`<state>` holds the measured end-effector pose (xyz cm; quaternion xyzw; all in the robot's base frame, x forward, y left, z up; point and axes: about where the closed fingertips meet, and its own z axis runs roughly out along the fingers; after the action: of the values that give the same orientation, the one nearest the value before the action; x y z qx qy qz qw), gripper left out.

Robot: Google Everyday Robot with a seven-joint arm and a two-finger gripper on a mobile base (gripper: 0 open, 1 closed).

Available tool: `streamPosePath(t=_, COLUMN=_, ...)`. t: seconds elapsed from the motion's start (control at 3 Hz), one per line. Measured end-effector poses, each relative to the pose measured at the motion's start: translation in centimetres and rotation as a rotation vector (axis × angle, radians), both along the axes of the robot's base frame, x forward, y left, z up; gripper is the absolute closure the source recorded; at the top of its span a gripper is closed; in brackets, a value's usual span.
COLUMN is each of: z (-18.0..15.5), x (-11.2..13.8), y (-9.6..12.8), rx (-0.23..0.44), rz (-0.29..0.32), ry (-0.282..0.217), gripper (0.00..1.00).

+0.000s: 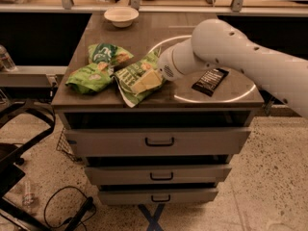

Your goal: Move green jalapeno chip bag near paper bowl

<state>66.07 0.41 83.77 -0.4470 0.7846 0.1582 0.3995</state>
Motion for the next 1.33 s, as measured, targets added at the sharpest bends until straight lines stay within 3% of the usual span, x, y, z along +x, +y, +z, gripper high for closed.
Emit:
streamPosePath(t=1.0, z=0.12, x=-0.12, y=0.2, rx=-0.001, rz=0.006, ry=0.001, gripper=0.92)
streamPosePath(t=1.33, z=0.41, x=-0.12, y=0.21, rx=-0.001, rz=0.006, ry=0.001, gripper=1.0)
